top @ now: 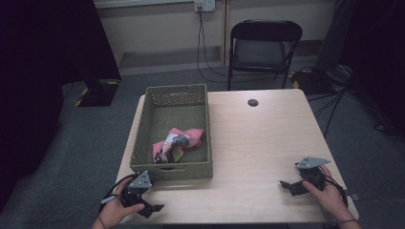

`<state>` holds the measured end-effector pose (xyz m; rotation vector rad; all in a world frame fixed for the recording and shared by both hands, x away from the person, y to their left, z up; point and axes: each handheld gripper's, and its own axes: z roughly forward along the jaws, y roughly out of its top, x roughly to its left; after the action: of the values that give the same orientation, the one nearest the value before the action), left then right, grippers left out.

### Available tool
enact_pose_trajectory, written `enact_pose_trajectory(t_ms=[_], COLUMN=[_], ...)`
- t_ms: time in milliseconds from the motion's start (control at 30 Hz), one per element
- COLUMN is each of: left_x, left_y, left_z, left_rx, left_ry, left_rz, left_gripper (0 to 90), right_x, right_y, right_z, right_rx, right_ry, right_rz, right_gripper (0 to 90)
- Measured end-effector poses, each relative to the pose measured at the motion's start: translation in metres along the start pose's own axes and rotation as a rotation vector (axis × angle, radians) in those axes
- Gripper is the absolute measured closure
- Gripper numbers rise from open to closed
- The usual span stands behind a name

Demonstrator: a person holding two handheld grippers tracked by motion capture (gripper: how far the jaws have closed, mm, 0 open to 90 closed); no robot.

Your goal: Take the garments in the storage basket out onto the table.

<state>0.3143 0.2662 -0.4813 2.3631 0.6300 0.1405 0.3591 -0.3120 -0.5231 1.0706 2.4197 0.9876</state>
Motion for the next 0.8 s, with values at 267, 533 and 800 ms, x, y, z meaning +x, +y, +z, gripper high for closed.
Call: enact_pose_trajectory(t_ms=[267,533,800], left_x=[-0.006,-0.009,-0.013], left_y=[0.018,0.031,0.045], left_z=[-0.008,-0.018,-0.026], left_rx=[-0.054,-0.115,-0.125], left_ry=[-0.010,-0.034,-0.033], left_rz=[0.019,0.016,0.037], left_gripper=[2.7,3.0,2.8], right_x=[0.000,0.000,0.000], right_y=[0.000,0.000,0.000], right_z=[0.000,0.000,0.000], right_rx=[0.000,0.000,0.000], right_ry=[0.000,0.000,0.000], right_rz=[0.000,0.000,0.000], right_gripper=[0.0,0.0,0.0])
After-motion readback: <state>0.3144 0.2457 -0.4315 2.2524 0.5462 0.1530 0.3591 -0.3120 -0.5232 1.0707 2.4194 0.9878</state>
